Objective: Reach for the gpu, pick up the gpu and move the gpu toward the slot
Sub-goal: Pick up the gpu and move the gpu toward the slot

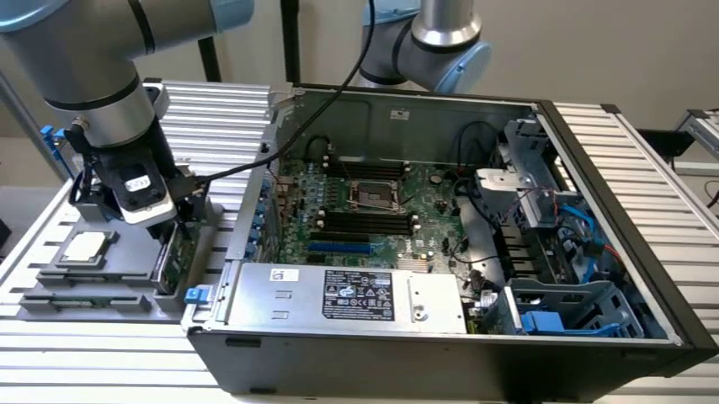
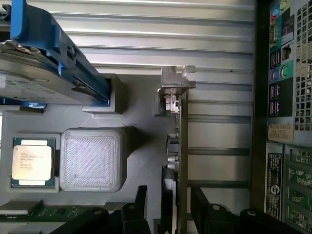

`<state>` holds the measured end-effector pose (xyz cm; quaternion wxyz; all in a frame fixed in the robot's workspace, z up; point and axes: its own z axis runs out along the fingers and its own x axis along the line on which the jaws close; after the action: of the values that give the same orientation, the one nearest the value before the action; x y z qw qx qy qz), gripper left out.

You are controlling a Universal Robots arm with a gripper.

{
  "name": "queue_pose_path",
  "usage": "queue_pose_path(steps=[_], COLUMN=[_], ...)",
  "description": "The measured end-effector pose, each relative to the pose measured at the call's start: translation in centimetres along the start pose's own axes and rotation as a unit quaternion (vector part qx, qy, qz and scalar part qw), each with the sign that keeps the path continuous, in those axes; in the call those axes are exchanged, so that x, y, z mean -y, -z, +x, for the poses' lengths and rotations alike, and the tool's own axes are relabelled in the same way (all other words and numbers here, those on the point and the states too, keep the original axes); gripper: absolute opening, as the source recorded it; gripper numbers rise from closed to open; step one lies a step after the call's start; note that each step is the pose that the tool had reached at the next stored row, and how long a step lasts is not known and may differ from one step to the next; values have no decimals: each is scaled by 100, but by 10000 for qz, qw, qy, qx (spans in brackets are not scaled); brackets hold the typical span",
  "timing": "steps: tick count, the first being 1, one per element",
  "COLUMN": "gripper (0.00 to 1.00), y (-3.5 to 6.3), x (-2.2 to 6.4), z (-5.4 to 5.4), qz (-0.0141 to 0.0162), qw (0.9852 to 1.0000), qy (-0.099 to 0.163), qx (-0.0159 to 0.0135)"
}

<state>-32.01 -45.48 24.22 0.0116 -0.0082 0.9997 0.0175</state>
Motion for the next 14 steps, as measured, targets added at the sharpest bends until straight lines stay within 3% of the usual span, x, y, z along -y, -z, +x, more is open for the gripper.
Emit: queue_pose_path(steps=[8, 12, 14], gripper=[48, 48, 40], y=[-26, -29, -29], x=[0, 0, 0], z=[2, 2, 2], qz=[96, 111, 113], qw=[10000, 9999, 9999], qy=[3, 3, 3], qx=[8, 9, 9])
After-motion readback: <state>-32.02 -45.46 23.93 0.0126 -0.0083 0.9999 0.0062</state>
